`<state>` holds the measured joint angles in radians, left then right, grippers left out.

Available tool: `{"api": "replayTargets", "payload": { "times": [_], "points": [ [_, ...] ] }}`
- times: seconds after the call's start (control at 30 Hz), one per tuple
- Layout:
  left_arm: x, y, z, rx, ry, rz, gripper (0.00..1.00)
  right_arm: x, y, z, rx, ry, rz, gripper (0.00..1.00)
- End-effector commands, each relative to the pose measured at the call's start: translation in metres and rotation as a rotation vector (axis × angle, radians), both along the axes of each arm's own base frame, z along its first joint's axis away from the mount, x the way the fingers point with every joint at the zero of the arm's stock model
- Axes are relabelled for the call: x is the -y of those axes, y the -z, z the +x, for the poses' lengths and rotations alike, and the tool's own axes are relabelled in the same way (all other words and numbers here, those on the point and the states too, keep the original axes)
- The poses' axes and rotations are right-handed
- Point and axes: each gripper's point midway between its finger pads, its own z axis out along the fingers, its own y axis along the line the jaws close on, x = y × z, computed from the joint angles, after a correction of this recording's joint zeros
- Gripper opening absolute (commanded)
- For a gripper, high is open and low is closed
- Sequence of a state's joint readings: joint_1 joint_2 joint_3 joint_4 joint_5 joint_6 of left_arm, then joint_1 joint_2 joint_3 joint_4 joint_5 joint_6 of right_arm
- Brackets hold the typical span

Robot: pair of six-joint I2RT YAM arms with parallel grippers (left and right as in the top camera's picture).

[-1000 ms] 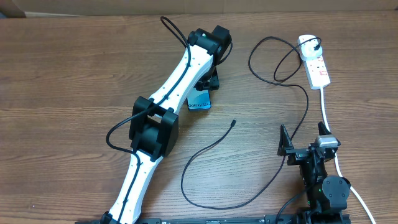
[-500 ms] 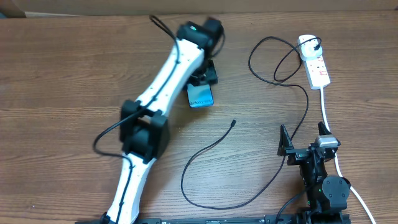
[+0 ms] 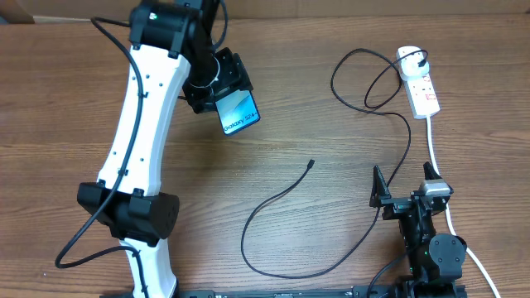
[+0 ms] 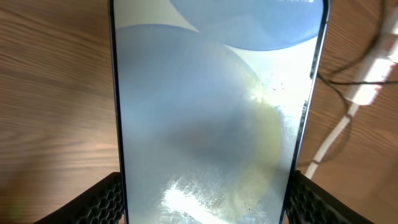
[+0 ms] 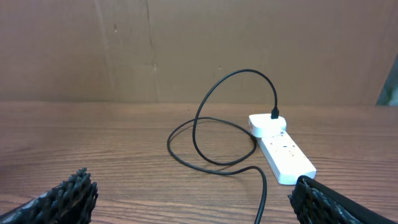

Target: Plug charger to phone and switch on socket

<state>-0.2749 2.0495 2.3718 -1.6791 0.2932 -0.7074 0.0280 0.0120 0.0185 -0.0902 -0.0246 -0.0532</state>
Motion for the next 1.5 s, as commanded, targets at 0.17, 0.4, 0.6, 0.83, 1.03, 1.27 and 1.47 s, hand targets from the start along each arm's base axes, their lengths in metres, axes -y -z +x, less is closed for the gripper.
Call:
{"api": "replayTargets", "payload": {
  "times": [0.17,0.4,0.6,0.83,1.03,1.27,1.47],
  "points": [
    [0.041,-0.038,-0.007,-0.002,0.064,-0.321,0.68,-0.040,-0.010,-0.008,0.027,-0.235,0.133,1.00],
    [0.054,-0.049,-0.011,-0.014,0.092,-0.419,0.68,-0.125,-0.048,-0.073,-0.058,-0.873,0.486,1.00],
    [0.054,-0.049,-0.010,-0.011,0.094,-0.422,0.68,-0.114,-0.115,-0.091,0.105,-0.932,0.720,1.00],
    [0.055,-0.050,-0.011,-0.013,0.095,-0.428,0.68,-0.110,-0.183,-0.115,0.174,-0.938,0.731,1.00],
    [0.055,-0.051,-0.009,-0.005,0.097,-0.430,0.68,-0.103,-0.210,-0.108,-0.038,-0.723,0.626,0.99],
    [0.056,-0.051,-0.007,-0.002,0.090,-0.434,0.67,-0.105,-0.235,-0.098,-0.261,-0.653,0.631,1.00],
    [0.059,-0.052,-0.009,-0.008,0.093,-0.441,0.67,-0.121,-0.235,-0.097,-0.399,-0.747,0.752,1.00]
  ]
}}
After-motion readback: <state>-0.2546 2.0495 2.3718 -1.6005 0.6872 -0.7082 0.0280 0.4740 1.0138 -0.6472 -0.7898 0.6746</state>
